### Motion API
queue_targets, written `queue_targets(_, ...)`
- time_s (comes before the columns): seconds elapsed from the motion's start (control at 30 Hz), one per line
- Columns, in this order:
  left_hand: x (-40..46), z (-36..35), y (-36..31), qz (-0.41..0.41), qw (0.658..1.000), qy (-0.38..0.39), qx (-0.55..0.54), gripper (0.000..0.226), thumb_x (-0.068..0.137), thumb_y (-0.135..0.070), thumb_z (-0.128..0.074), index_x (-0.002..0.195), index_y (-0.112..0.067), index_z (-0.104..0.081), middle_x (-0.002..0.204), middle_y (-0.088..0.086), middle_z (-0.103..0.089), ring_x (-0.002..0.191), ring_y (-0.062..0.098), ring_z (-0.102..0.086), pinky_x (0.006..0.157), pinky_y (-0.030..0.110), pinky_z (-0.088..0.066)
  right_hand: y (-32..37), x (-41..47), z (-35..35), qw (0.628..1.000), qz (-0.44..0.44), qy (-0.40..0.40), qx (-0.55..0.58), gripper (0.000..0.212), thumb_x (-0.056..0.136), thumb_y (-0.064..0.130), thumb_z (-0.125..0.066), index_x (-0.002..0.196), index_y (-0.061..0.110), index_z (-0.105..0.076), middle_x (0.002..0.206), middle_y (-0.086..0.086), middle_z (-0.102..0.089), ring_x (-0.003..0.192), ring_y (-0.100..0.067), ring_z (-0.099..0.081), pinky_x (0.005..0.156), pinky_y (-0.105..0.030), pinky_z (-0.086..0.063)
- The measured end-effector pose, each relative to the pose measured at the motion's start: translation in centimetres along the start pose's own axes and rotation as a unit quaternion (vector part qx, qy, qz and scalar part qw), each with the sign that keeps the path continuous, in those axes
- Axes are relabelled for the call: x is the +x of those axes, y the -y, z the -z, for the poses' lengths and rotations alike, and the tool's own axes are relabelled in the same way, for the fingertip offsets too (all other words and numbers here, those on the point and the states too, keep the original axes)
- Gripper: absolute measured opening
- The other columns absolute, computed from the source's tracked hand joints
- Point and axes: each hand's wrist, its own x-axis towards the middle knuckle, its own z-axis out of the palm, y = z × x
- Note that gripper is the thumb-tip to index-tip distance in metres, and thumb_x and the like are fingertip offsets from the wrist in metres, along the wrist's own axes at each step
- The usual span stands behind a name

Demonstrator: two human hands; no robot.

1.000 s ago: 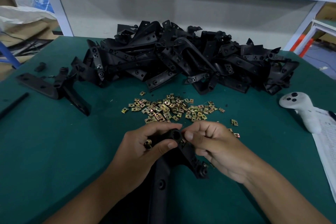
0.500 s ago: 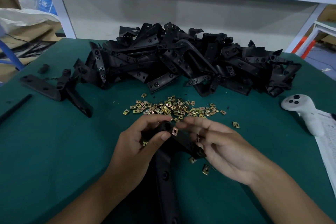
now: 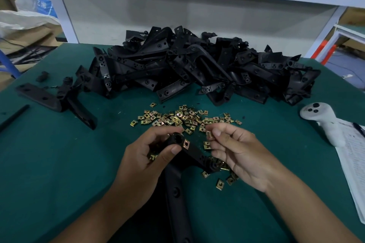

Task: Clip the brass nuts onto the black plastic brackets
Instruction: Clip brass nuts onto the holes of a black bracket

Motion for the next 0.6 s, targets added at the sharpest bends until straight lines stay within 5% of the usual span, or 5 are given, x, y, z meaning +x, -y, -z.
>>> queue_targets(0.17,0.01,0.02,-0.09,-0.006,1.0,-0.004,0.005,0.026,0.088,-0.042,-0.064,0.113,-0.051,-0.068,0.094,-0.016,-0.069,0.09,0.001,-0.065,0.077,0.005,-0.045,-0.26,-0.31,-0.26,0.995,0.038,0.043,-0.085,0.004,0.082,0.022,-0.072,0.082,0.021,-0.076,0.073,0.001,-0.068,0.066,-0.008,-0.063,0.061,-0.018,-0.053)
queue_targets(0.6,0.12,-0.03,-0.05,-0.016,1.0,-0.018,-0.008,0.027,0.091,-0.036,-0.064,0.115,-0.047,-0.068,0.108,-0.018,-0.072,0.1,0.0,-0.067,0.083,0.005,-0.046,-0.3,-0.68,-0.52,0.974,0.086,0.066,-0.197,0.009,0.085,0.026,-0.07,0.081,0.03,-0.077,0.067,0.012,-0.066,0.064,-0.002,-0.059,0.063,-0.016,-0.049)
